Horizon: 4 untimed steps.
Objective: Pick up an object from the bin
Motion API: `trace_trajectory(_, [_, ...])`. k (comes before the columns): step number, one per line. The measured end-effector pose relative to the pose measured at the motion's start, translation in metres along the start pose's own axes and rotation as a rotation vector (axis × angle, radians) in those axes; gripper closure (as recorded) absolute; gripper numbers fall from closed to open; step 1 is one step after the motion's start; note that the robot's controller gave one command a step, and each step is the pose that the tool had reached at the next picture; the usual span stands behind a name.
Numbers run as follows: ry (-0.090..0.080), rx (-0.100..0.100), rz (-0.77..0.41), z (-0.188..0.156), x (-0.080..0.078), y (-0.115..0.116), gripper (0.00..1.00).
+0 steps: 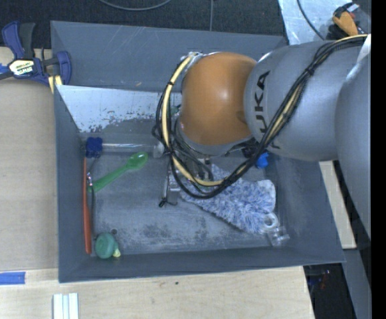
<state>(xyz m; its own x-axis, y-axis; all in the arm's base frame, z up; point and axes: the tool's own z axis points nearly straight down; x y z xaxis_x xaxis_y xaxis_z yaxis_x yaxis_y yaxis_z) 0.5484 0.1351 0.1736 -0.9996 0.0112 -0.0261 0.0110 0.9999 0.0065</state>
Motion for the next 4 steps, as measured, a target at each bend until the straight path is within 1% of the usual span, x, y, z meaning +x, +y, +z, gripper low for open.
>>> trace_trajectory(1, [-0.002, -0.001, 0.020, 0.009, 0.006, -0.003, 0.00])
trace_trajectory(2, [-0.007, -0.001, -0.051, -0.020, 0.000, -0.014, 0.00])
trace_trajectory(3, [-0.011, -0.002, -0.025, -0.003, 0.017, -0.022, 0.00])
trace_trajectory(4, [-0.018, -0.001, -0.192, -0.005, -0.023, -0.117, 0.00])
